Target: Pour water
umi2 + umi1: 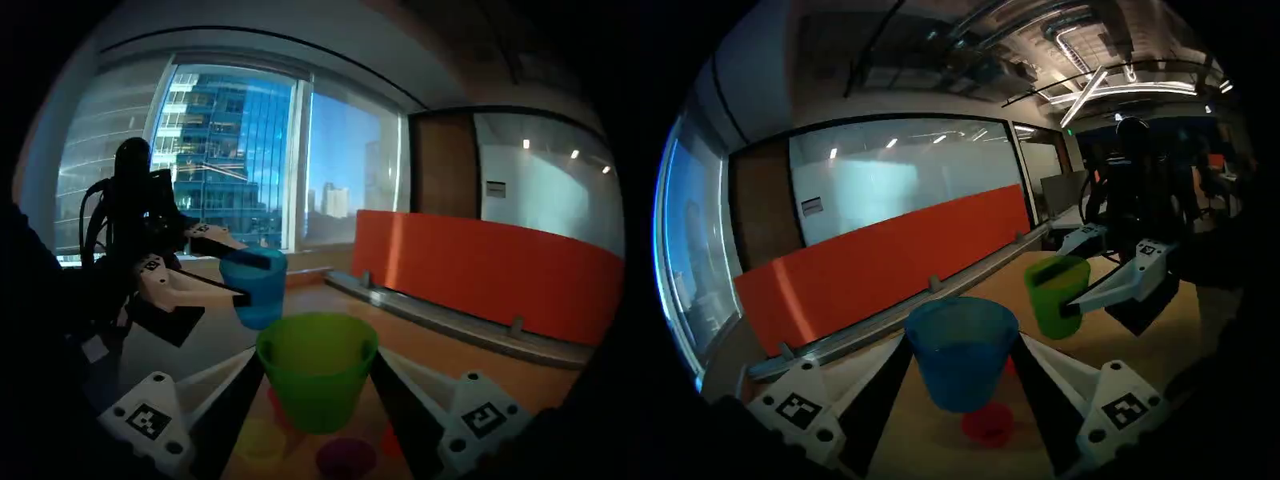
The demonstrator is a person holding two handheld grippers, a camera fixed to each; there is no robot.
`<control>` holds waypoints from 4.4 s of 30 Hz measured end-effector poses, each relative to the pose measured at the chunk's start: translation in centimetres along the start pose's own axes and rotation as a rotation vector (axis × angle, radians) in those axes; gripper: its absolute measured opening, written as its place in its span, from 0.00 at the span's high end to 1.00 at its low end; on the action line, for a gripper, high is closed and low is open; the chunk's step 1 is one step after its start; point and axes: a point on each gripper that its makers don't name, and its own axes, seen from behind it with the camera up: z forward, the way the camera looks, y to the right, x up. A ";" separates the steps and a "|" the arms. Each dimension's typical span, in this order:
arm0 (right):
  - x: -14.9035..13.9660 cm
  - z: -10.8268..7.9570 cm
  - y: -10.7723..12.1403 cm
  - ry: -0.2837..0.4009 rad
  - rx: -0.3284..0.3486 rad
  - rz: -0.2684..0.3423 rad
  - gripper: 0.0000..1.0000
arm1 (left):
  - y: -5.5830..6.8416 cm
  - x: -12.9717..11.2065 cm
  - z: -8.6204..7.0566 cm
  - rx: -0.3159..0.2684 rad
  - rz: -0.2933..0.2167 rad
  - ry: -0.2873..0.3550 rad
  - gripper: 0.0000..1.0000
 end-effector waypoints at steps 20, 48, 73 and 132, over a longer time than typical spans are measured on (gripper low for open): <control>-1.8 0.8 -2.0 -0.031 0.055 -0.003 0.10 | 0.7 2.1 0.1 0.015 0.233 -0.025 0.15; -2.0 2.0 -3.6 -0.021 0.103 0.010 0.10 | 2.4 5.1 1.6 0.032 0.561 -0.035 0.15; -1.3 1.8 -3.6 -0.006 0.101 0.010 0.10 | 2.8 6.9 2.4 0.062 0.800 -0.032 0.15; -0.6 1.5 -3.5 0.008 0.094 -0.004 0.11 | 2.5 9.4 1.7 0.145 1.096 -0.014 0.15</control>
